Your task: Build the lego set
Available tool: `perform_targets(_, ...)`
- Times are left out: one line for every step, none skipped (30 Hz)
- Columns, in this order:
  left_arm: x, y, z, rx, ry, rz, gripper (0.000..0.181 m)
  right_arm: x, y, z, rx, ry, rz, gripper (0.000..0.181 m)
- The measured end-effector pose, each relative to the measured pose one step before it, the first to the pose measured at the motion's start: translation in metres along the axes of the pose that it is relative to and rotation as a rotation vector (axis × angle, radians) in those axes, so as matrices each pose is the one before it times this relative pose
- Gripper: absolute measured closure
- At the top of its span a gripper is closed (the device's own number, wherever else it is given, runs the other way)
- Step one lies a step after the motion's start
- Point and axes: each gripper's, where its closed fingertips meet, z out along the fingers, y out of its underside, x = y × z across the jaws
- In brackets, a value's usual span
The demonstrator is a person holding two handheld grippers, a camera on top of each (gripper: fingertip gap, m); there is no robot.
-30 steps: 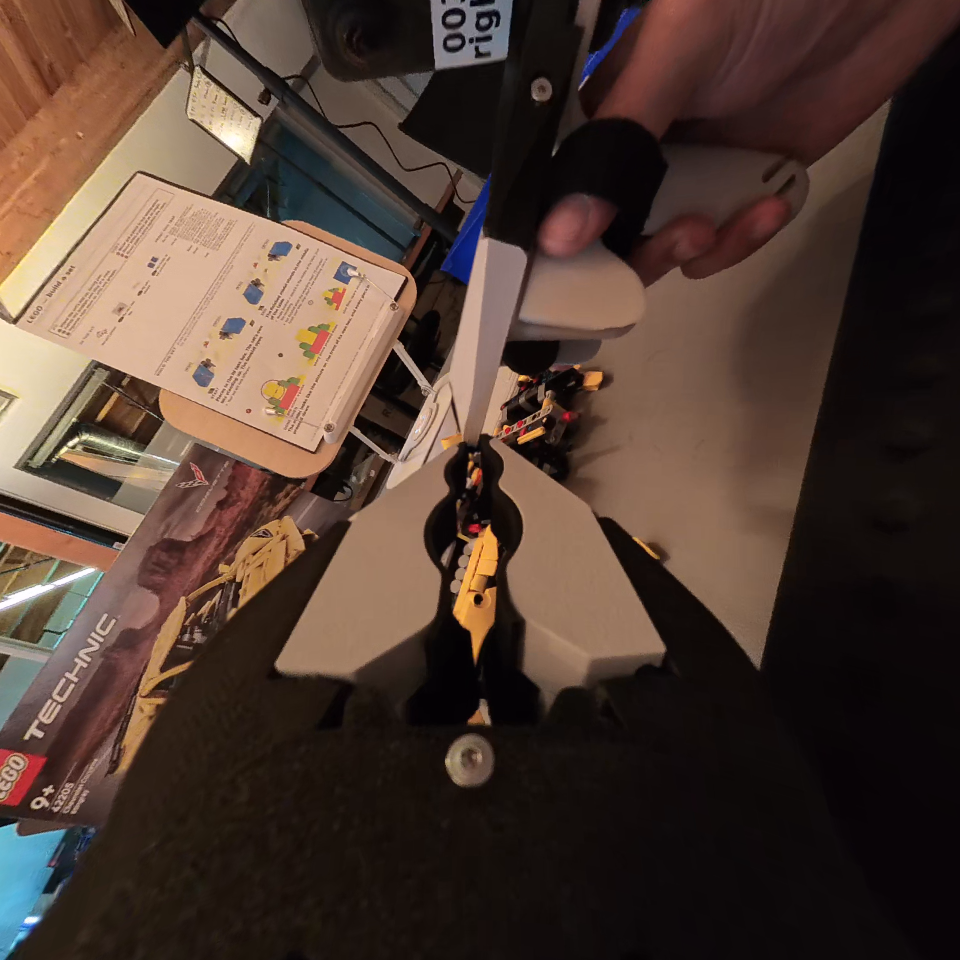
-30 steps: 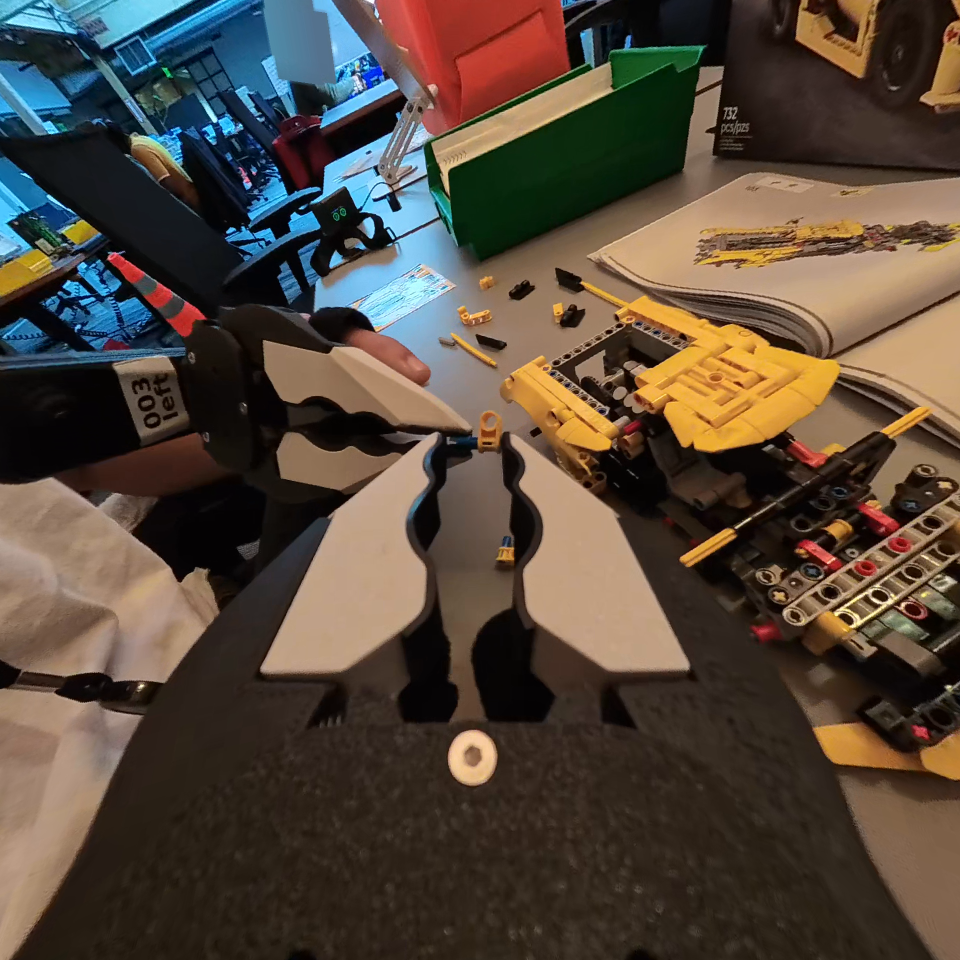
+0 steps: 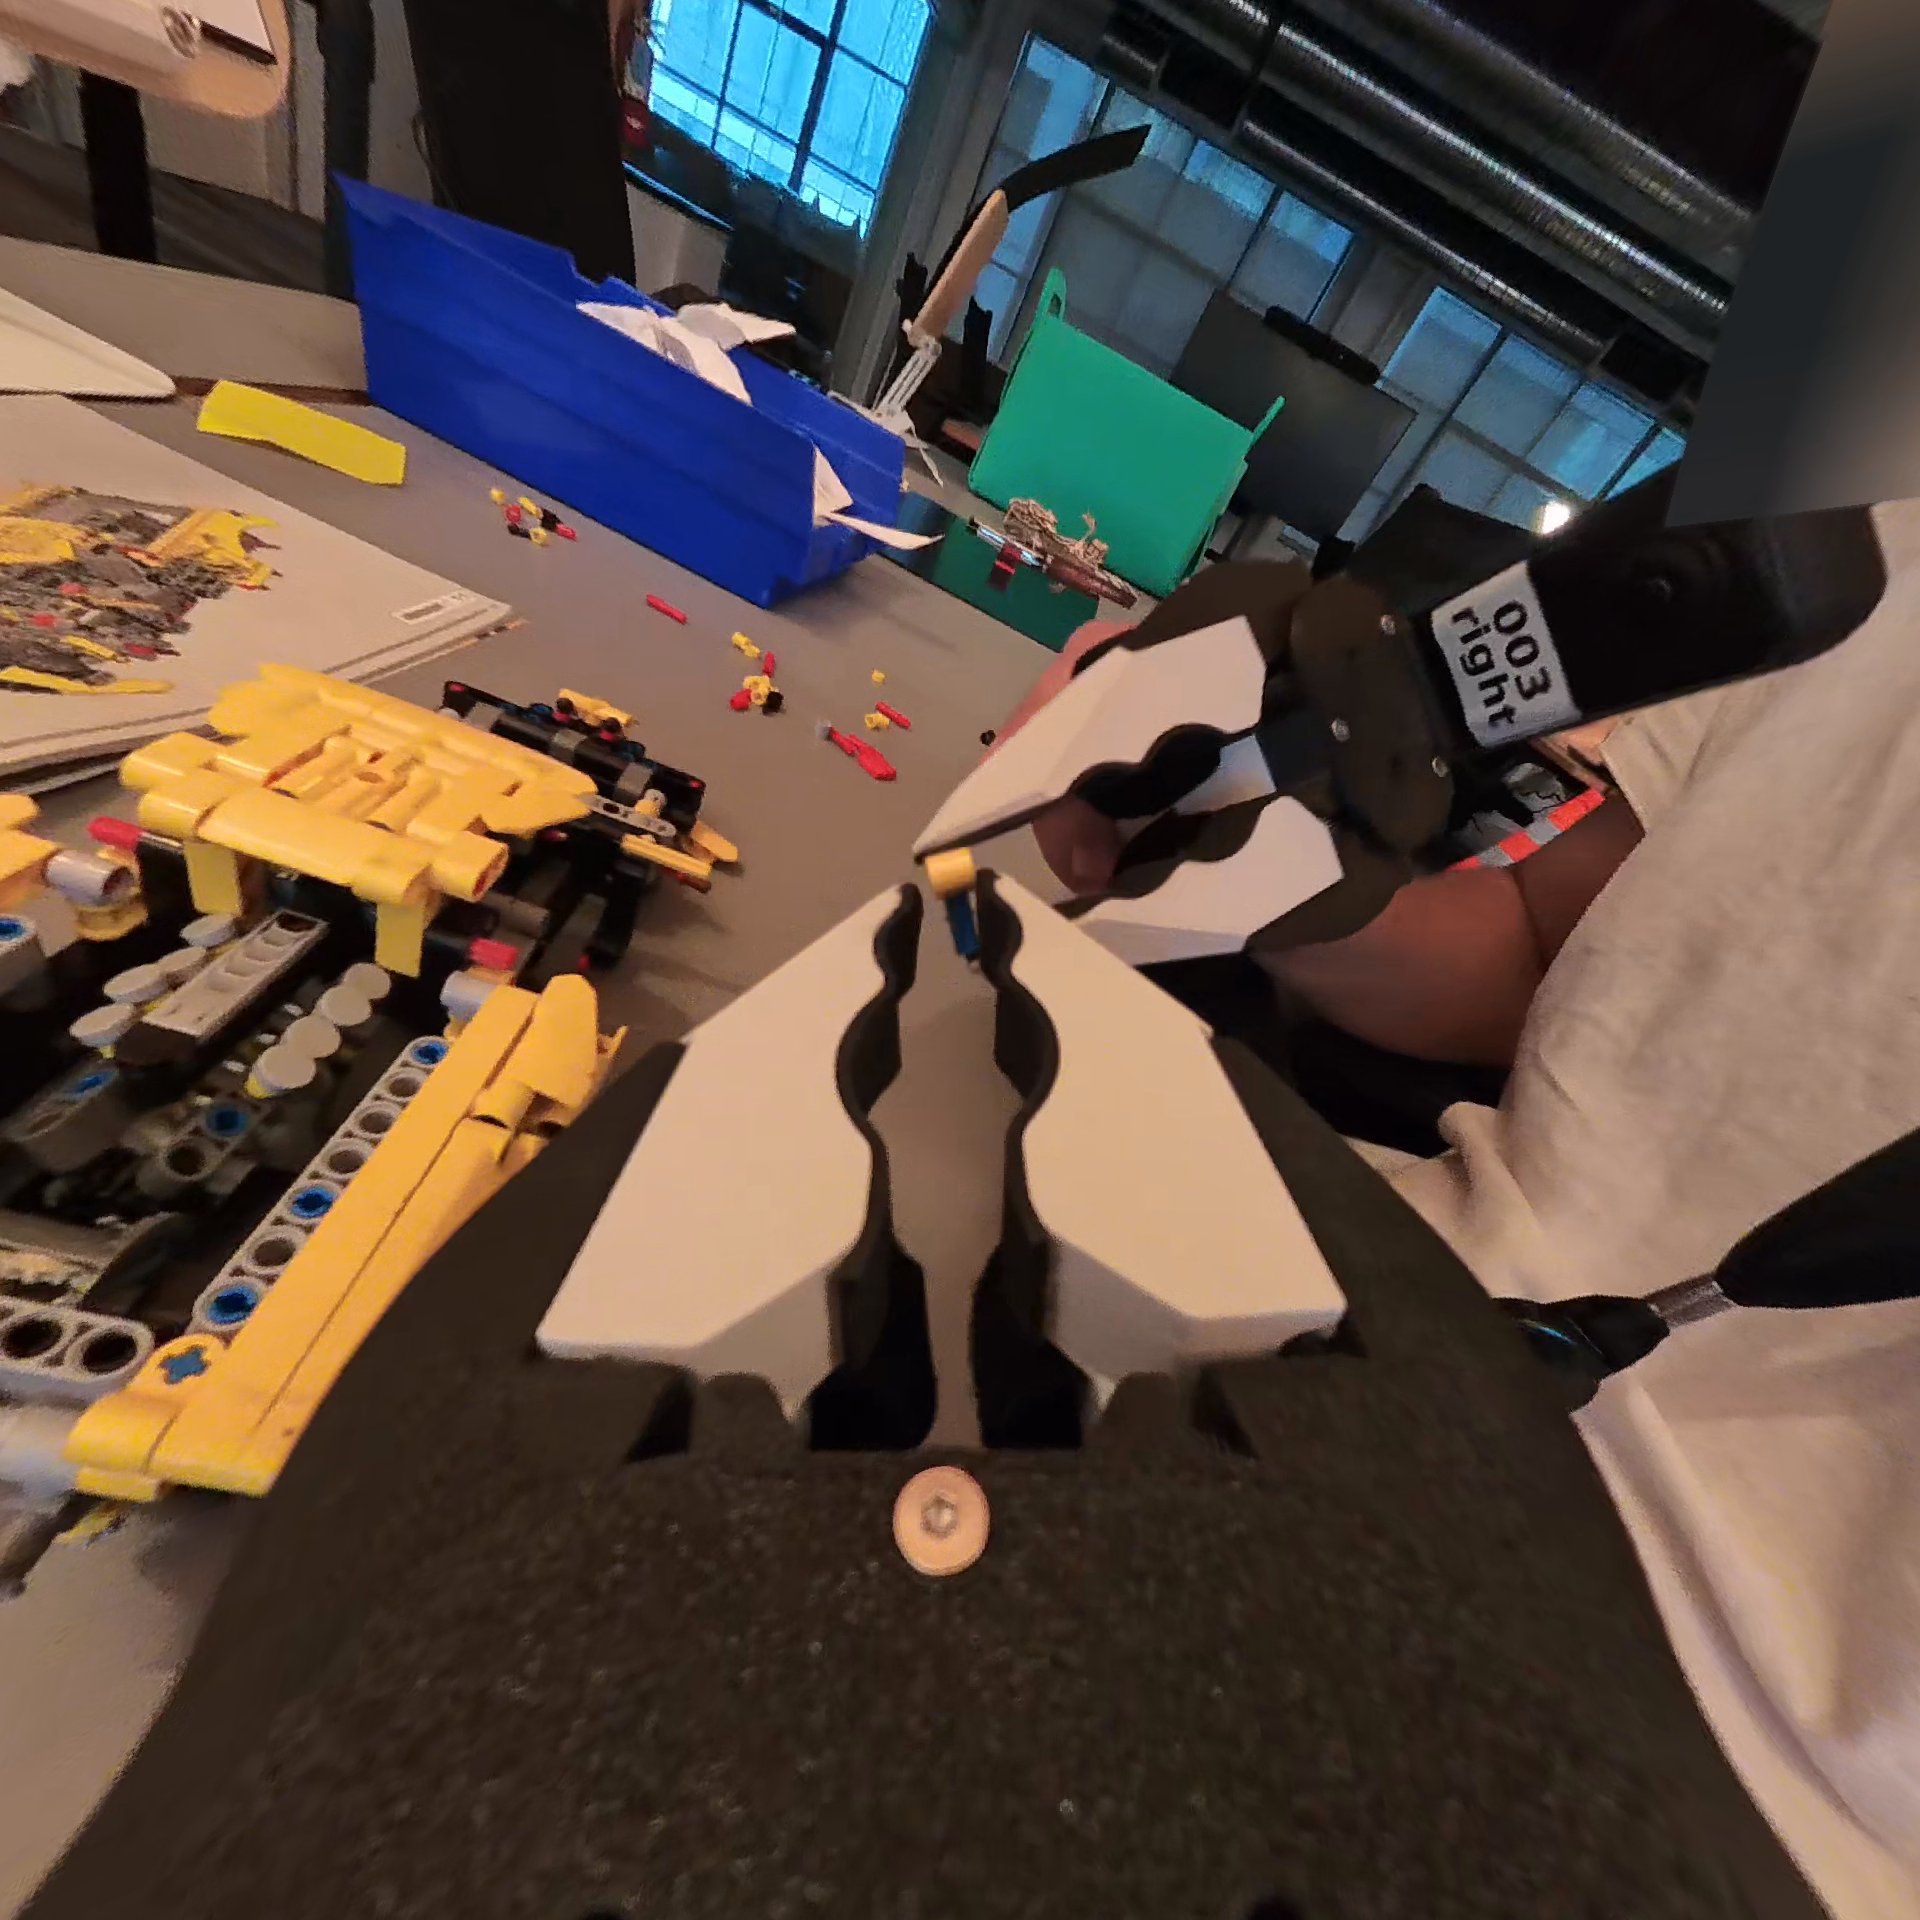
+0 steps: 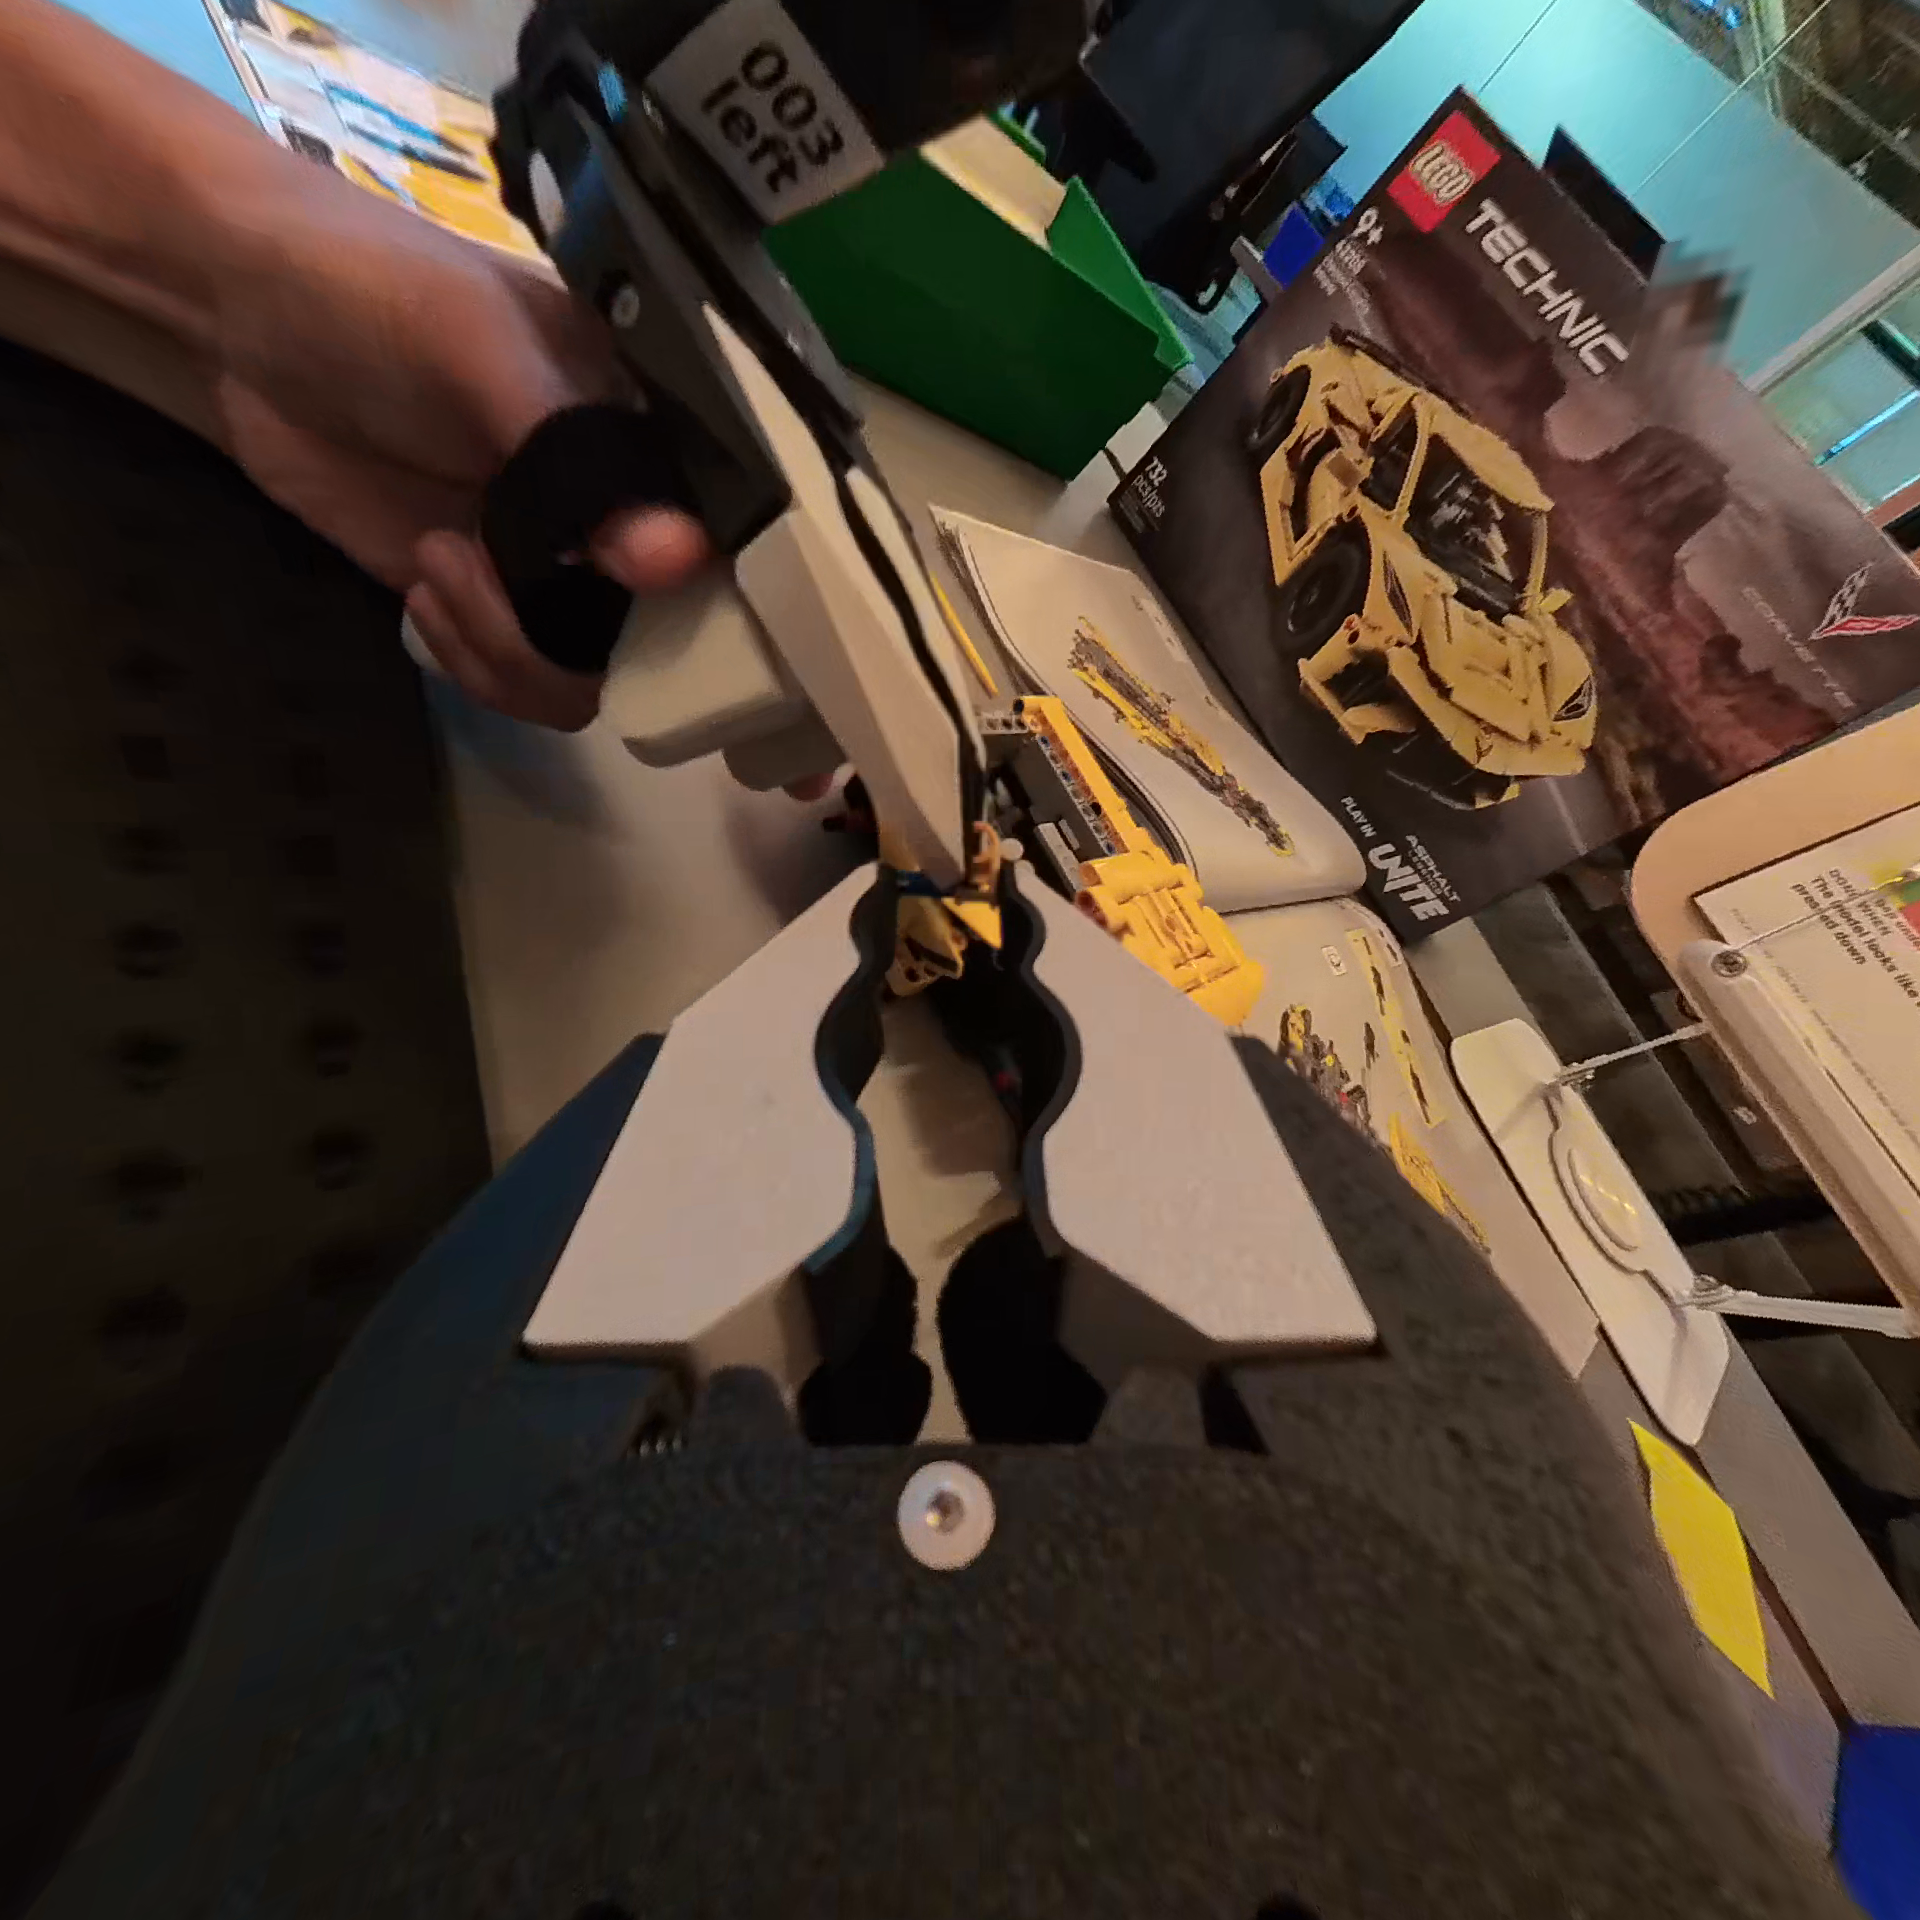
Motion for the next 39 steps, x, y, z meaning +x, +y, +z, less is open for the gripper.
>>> perform_targets(0.00031,0.00025,0.00025,-0.0018,0.0035,-0.0002,0.171,-0.00038,-0.00056,-0.00036,-0.001,-0.0138,0.0113,0.163)
perform_targets(-0.00006,0.00008,-0.00024,0.0,0.0019,0.0001,0.171,-0.00031,0.00076,0.00017,-0.0063,-0.0106,0.0049,0.163)
perform_targets(0.00175,0.00007,-0.00027,0.0001,0.0126,0.0021,0.174,-0.00054,-0.00072,-0.00056,0.0075,-0.0031,-0.0097,0.163)
perform_targets(0.00143,-0.00001,-0.00033,-0.0001,0.0058,0.0068,0.174,-0.00077,-0.00083,-0.00065,0.0081,-0.0014,-0.0122,0.163)
perform_targets(0.00045,0.0002,0.00001,-0.0005,-0.0019,0.0079,0.174,-0.00014,0.00008,-0.00041,0.0001,-0.0024,-0.0071,0.163)
perform_targets(0.00029,-0.00025,-0.00025,0.0016,-0.0015,0.0053,0.174,-0.00062,0.00021,-0.00018,-0.0025,-0.0066,0.0005,0.163)
perform_targets(-0.00043,-0.00145,-0.00093,0.0089,-0.0015,-0.003,0.173,-0.00101,0.00077,0.00013,-0.005,-0.0077,-0.003,0.163)
perform_targets(-0.00119,-0.00118,-0.00103,0.0087,0.001,-0.014,0.173,0.00029,0.00134,0.00017,-0.0074,0.0033,-0.0061,0.163)
perform_targets(-0.0001,0.00012,-0.00033,-0.0005,0.0106,-0.0168,0.173,-0.00079,0.00077,0.00018,-0.0045,-0.0019,-0.0085,0.163)
perform_targets(-0.00001,0.00061,0.00032,-0.0043,0.0043,-0.0064,0.173,-0.00046,0.00059,0.00015,-0.0053,0.0002,-0.0066,0.163)
perform_targets(-0.00006,0.00039,0.00023,-0.0029,-0.0031,0.0046,0.173,0.00015,0.00035,-0.00007,-0.0025,0.0027,-0.0034,0.163)
perform_targets(-0.00007,0.00077,0.0001,-0.0036,-0.0028,0.0037,0.174,-0.00048,0.00043,0.00015,-0.0013,-0.0044,0.0023,0.163)
perform_targets(-0.0007,0.00068,-0.00002,-0.0034,-0.0001,-0.0068,0.174,-0.00033,0.00079,0.00032,-0.0036,-0.0029,0.0018,0.163)
perform_targets(-0.00067,0.0002,-0.00024,-0.0009,0.006,-0.0157,0.174,0.00007,0.0004,0.00048,0.0006,0.0022,0.0037,0.163)
perform_targets(-0.00103,-0.00027,-0.00044,0.0008,0.0053,-0.0175,0.174,0.00029,-0.00003,0.00097,0.0053,0.0037,0.0095,0.163)
perform_targets(-0.00237,-0.00027,-0.00043,0.0005,-0.0053,-0.0163,0.175,0.00092,0.0011,0.00196,-0.0031,0.0064,0.012,0.163)
perform_targets(-0.00244,0.00042,-0.00001,-0.0019,-0.0083,-0.0132,0.175,0.00066,0.00238,0.00206,-0.0156,0.0061,0.0048,0.162)
perform_targets(-0.00107,-0.00001,0.00002,0.0005,0.0003,-0.0114,0.175,0.00011,0.00062,0.00082,-0.005,0.0071,-0.0065,0.162)
perform_targets(0.00002,-0.00079,-0.00056,0.0056,0.0076,-0.012,0.175,0.00071,-0.00096,-0.00001,0.0047,0.0124,-0.0095,0.163)
perform_targets(-0.00024,-0.00076,-0.00055,0.0048,0.006,-0.0127,0.175,0.00046,-0.00062,0.00036,-0.0028,0.0067,-0.007,0.162)
perform_targets(-0.00118,-0.00042,-0.00036,0.0029,-0.0029,-0.0088,0.175,0.00032,0.00038,0.00108,-0.0112,0.0029,-0.004,0.162)
perform_targets(-0.00176,-0.00037,-0.00029,0.0025,-0.0088,-0.0042,0.175,0.00084,0.00099,0.00153,-0.0133,0.0022,-0.0012,0.162)
perform_targets(-0.00085,-0.00079,-0.00039,0.0049,-0.0038,-0.0039,0.175,0.00048,0.00006,0.0013,-0.0067,-0.0006,0.0022,0.162)
perform_targets(-0.00055,-0.00111,-0.00079,0.0078,0.0007,-0.0083,0.175,0.00079,-0.00072,0.00082,-0.0006,0.0031,0.0008,0.163)
perform_targets(-0.00059,-0.00118,-0.00068,0.0076,0.0025,-0.0108,0.175,0.00074,-0.00044,0.00094,-0.003,0.0042,-0.0046,0.162)
perform_targets(-0.00129,-0.00104,-0.00067,0.0064,-0.0025,-0.0109,0.175,0.00051,0.00023,0.00115,-0.0062,0.0051,-0.0085,0.161)
perform_targets(-0.00227,-0.00113,-0.00082,0.0072,-0.0083,-0.01,0.175,0.00049,0.00015,0.00152,-0.0061,0.0061,-0.0061,0.159)
perform_targets(-0.00042,-0.00113,-0.00082,0.0077,0.0029,-0.0097,0.175,0.00027,-0.00005,0.00146,-0.0052,0.003,-0.0019,0.159)
perform_targets(0.00026,-0.00085,-0.0005,0.0056,0.0056,-0.0085,0.175,0.00034,-0.00029,0.00146,-0.006,0.0017,0.0012,0.159)
perform_targets(-0.00067,-0.0001,-0.00013,0.0014,-0.0011,-0.0053,0.175,0.00053,-0.0014,0.00102,0.0012,0.0029,0.0002,0.159)
perform_targets(0.00042,0.00014,0.0001,-0.0008,0.0034,-0.0036,0.175,-0.00048,-0.00154,0.00103,0.0007,-0.0028,0.0024,0.159)
perform_targets(0.00074,0.00012,0.00023,-0.0012,0.0041,-0.001,0.175,0.00023,-0.00018,0.00149,-0.0079,0.0017,0.0017,0.16)
perform_targets(-0.00043,0.00018,0.0,-0.0014,-0.0032,-0.0004,0.175,0.0011,0.00189,0.00189,-0.0181,0.0085,-0.0041,0.162)
perform_targets(-0.00124,0.00049,-0.00009,-0.0032,-0.0067,-0.0021,0.175,-0.00033,0.00157,0.00147,-0.0128,0.0017,-0.009,0.162)
perform_targets(-0.00041,0.00018,-0.00017,-0.0011,-0.0002,-0.0034,0.175,-0.00009,0.00025,0.00039,-0.0027,0.0032,-0.0097,0.162)
perform_targets(0.00058,-0.00027,-0.0002,0.001,0.0053,-0.0026,0.175,0.00013,-0.00077,-0.00068,0.0034,0.0022,-0.0035,0.162)
perform_targets(0.00056,-0.00002,0.00006,-0.0005,0.0037,0.0001,0.175,-0.00017,-0.00037,-0.00066,-0.0002,-0.003,0.0027,0.162)
perform_targets(0.00005,0.00044,0.00035,-0.0029,-0.0005,0.0014,0.175,-0.0002,0.0004,-0.00042,-0.0038,-0.0035,-0.0008,0.162)
perform_targets(-0.00024,0.00057,0.00035,-0.0036,-0.001,0.0004,0.175,-0.00041,0.00085,-0.00013,-0.0057,-0.0028,-0.0055,0.162)
